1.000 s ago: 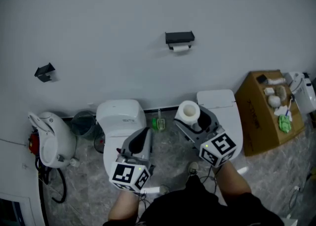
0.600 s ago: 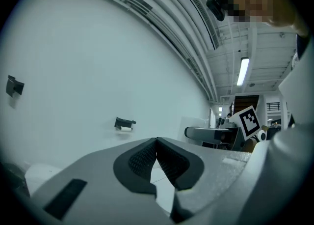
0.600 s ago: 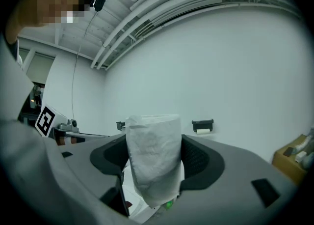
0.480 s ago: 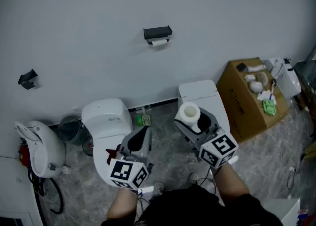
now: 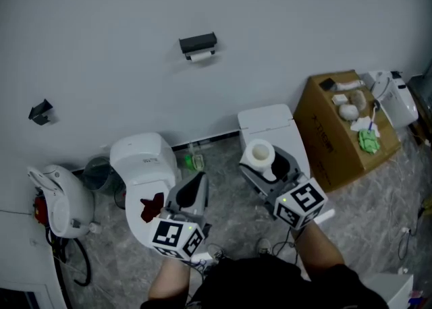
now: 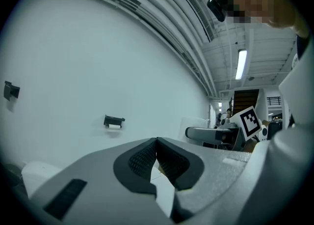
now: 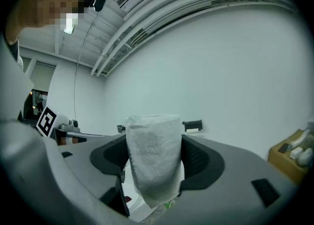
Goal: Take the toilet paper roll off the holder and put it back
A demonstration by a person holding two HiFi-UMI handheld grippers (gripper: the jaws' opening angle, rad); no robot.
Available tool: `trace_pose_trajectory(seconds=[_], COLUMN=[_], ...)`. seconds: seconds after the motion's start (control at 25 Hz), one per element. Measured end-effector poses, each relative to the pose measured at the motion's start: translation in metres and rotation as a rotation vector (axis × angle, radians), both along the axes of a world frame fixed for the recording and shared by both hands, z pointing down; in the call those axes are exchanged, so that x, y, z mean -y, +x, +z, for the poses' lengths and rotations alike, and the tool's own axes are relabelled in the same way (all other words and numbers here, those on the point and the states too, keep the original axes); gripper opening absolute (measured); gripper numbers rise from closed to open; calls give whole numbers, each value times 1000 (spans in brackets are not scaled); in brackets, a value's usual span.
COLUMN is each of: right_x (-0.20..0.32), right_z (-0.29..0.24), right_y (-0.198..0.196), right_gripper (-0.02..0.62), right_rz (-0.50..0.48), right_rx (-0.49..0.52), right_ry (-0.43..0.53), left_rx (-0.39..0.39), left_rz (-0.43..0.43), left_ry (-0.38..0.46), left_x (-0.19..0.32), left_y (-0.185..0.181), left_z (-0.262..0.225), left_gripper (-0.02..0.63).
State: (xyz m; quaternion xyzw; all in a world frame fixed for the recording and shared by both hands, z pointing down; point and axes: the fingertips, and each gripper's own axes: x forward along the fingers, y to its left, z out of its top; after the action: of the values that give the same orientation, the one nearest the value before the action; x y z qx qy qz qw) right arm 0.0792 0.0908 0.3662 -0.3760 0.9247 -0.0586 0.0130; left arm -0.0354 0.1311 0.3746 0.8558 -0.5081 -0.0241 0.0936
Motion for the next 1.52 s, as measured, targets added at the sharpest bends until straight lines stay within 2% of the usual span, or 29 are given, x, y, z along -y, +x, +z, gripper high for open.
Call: trace_pose_trajectory(seconds=[0.28,0.72,1.04,1.52], right_x=[1,1,0,-2], right_z=[-1,1,2,-1], right_y=[37,31,1,-84], right_gripper=[310,310,310,308], right_rz=[-38,-61,-49,-5], right_rx=[24,15,-3,-21], right_ry=[0,-1,-4,9], left_rx=[28,8,8,-12], left_rz=[-27,-57,-71,-48], left_ry=[4,1,10,35], left_x=[-6,-11,-9,-7], left_y=[41,35,2,-91], left_z=[-8,-3,0,3], left_gripper=[5,4,5,6])
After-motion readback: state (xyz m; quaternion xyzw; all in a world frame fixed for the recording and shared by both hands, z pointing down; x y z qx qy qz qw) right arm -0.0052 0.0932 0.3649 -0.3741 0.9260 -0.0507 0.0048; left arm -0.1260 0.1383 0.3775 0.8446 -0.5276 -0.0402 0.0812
